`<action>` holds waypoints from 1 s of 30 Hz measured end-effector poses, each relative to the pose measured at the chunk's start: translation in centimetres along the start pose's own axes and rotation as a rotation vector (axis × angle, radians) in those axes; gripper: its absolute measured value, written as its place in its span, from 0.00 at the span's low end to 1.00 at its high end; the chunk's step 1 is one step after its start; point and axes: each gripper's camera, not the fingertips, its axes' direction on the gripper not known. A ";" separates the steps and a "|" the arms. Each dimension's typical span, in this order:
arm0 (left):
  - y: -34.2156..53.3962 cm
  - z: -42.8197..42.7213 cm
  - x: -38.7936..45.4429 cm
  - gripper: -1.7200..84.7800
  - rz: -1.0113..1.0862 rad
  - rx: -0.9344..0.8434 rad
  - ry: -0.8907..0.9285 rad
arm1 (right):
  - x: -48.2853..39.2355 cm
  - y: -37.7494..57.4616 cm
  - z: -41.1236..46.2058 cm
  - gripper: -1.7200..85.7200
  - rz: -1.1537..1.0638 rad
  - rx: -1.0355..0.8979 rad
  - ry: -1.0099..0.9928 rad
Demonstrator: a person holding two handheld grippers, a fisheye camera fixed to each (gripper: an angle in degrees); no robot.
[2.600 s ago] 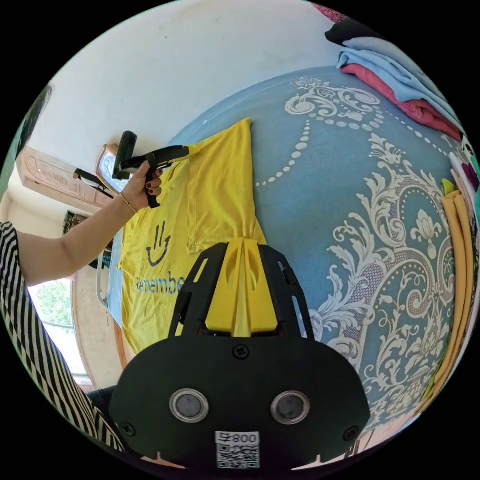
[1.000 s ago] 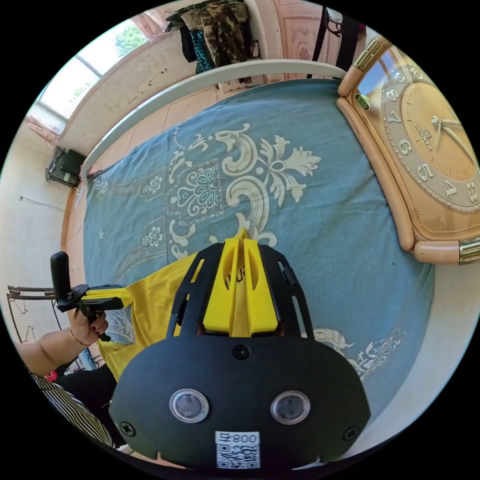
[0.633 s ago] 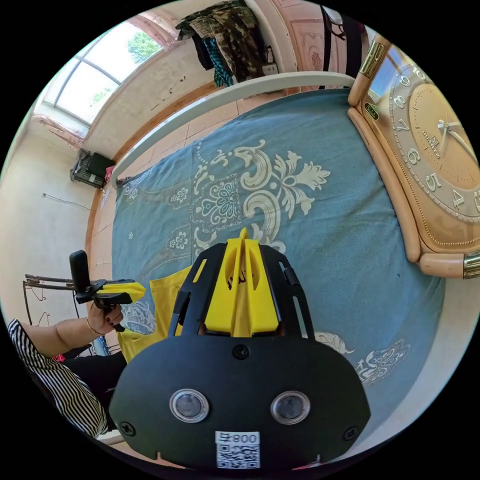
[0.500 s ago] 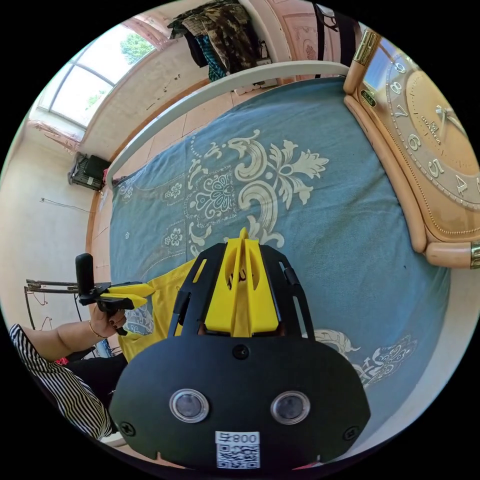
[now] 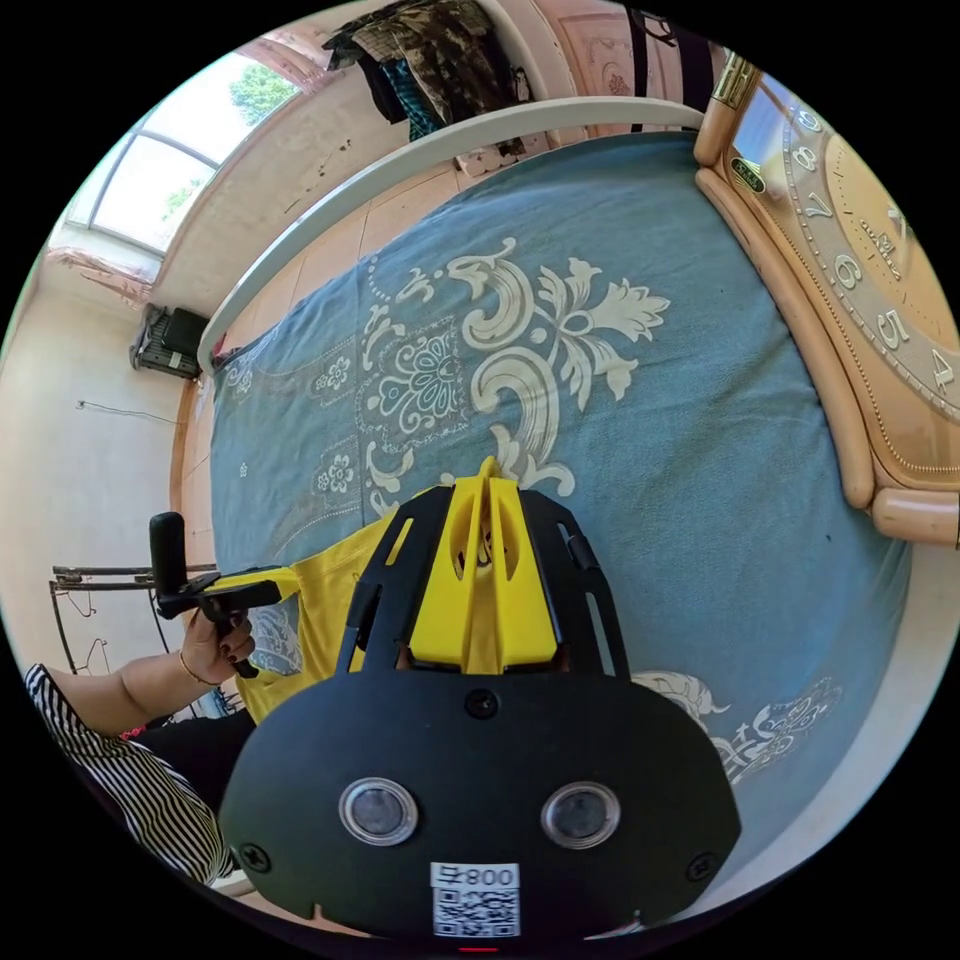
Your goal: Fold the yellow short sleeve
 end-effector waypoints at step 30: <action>7.7 3.8 1.7 0.04 0.138 -0.034 0.021 | 8.0 5.9 -9.5 0.02 0.024 0.134 -0.229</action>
